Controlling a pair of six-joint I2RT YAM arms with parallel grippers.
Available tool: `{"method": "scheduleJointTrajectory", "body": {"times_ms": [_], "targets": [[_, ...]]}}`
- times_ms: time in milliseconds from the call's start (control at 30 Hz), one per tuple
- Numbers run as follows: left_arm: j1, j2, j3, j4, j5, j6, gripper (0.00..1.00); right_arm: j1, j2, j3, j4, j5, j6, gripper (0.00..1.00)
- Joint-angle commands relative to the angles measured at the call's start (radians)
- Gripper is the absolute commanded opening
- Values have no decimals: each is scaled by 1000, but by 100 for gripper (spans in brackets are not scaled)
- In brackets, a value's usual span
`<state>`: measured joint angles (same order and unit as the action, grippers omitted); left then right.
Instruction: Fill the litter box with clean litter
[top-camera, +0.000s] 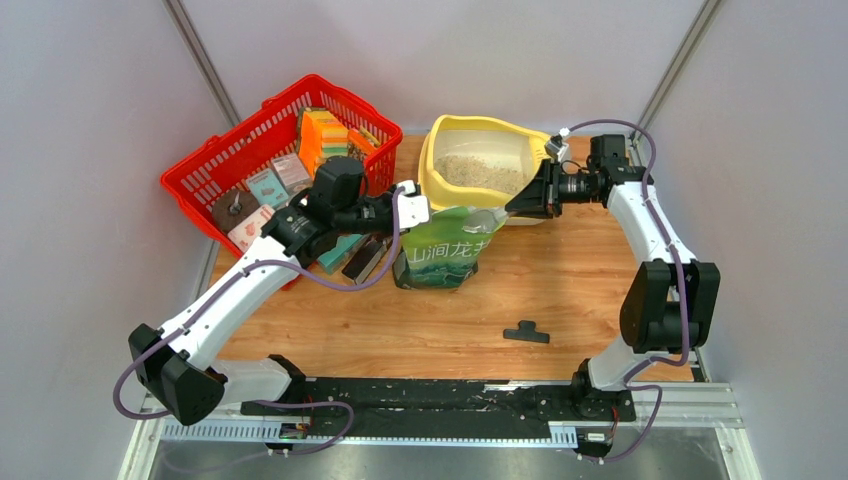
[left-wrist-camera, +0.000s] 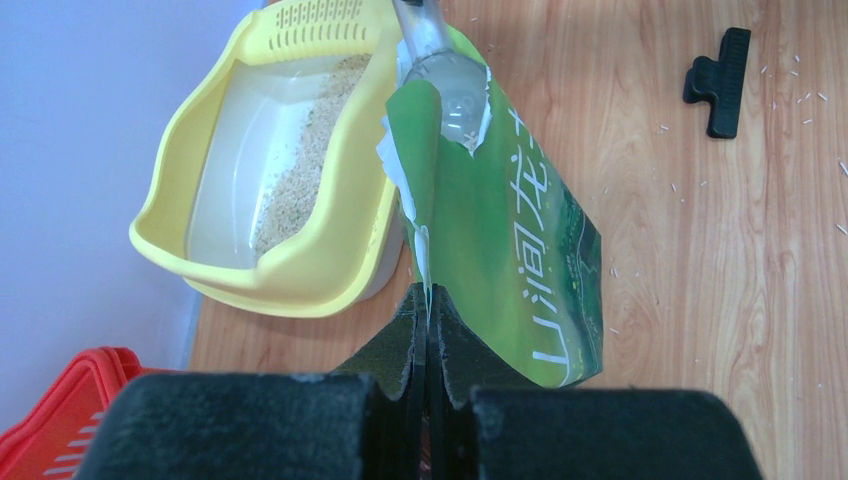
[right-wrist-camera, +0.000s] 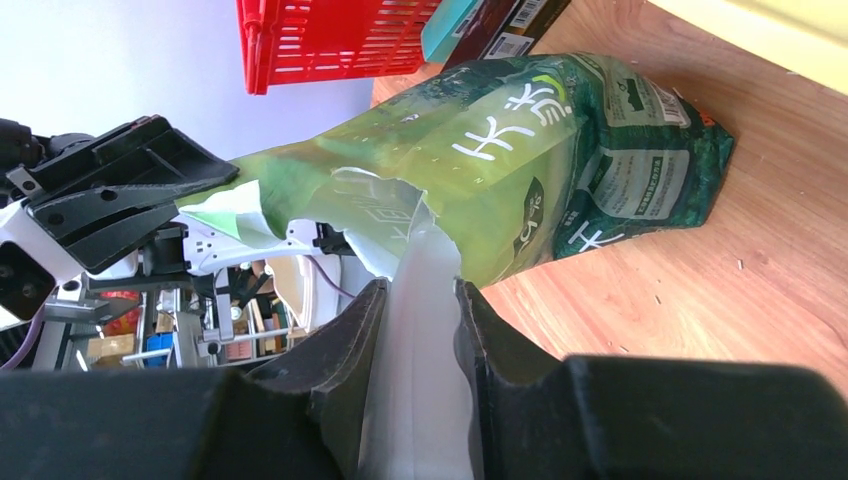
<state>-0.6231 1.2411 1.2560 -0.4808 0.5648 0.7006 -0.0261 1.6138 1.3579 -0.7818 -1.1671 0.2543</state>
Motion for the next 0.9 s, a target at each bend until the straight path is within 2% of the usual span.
{"method": "scheduleJointTrajectory", "body": {"times_ms": [0,133,167,500,700,867], "targets": [[14,-57,97,2,-16,13,0,-24,17,26,-19,-32,32,0],[13,-51,91,8,-3,46,0,-40,20,-97,205,-169,237,0],[14,-49,85,11,-6,65,0,-44,24,-100,246,-177,247,0],[13,-19,111,-1,-37,109,0,-118,46,-36,233,-236,235,0],[13,-19,103,-2,-40,119,0,-130,55,-29,66,-261,64,0],[14,-22,92,-1,-46,111,0,-159,44,-31,23,-275,42,0]]}}
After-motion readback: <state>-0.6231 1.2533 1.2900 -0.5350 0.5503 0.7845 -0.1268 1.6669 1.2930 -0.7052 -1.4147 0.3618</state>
